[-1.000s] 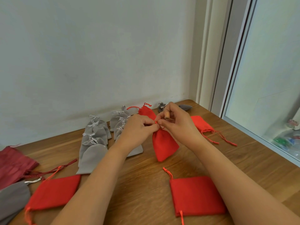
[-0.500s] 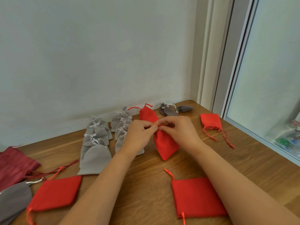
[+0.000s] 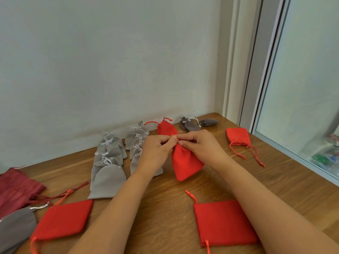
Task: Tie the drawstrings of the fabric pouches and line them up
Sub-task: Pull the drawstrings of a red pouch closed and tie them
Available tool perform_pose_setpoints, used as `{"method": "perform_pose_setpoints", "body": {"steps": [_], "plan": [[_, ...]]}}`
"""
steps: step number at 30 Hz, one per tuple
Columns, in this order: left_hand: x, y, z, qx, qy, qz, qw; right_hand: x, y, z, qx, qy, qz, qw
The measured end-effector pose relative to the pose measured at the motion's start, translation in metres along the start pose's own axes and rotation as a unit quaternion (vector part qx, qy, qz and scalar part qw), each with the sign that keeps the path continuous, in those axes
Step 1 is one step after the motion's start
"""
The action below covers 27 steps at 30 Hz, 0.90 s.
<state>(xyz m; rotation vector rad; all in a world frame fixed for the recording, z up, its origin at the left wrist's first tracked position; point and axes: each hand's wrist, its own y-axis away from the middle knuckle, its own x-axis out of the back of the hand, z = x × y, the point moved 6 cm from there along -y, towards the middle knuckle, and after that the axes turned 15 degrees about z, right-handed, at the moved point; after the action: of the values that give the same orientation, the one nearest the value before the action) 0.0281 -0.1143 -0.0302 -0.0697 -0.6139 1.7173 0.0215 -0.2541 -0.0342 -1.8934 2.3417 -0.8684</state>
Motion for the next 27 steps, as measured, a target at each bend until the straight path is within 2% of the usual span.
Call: {"method": "perform_pose_setpoints", "body": {"steps": [3, 6, 9, 15, 20, 27], "plan": [[0.002, -0.002, 0.003, -0.004, 0.007, 0.003, 1.000, -0.001, -0.001, 0.002, -0.018, -0.004, -0.013, 1.000], [0.006, -0.005, 0.004, -0.015, 0.001, 0.014, 1.000, -0.007, 0.003, 0.000, -0.054, -0.087, -0.052, 0.993], [0.005, -0.004, 0.007, -0.034, -0.012, 0.003, 0.999, -0.003, 0.002, 0.001, -0.075, -0.097, -0.021, 0.992], [0.000, -0.003, 0.001, -0.052, -0.026, -0.010, 0.998, 0.007, 0.000, -0.009, 0.022, 0.042, 0.059, 0.997], [-0.005, 0.001, 0.002, -0.007, -0.020, -0.009, 1.000, 0.011, 0.001, -0.019, 0.096, 0.139, 0.084, 0.982], [-0.003, 0.000, -0.008, 0.092, 0.016, 0.014, 0.996, -0.001, 0.004, -0.029, 0.167, 0.283, 0.030, 0.944]]}}
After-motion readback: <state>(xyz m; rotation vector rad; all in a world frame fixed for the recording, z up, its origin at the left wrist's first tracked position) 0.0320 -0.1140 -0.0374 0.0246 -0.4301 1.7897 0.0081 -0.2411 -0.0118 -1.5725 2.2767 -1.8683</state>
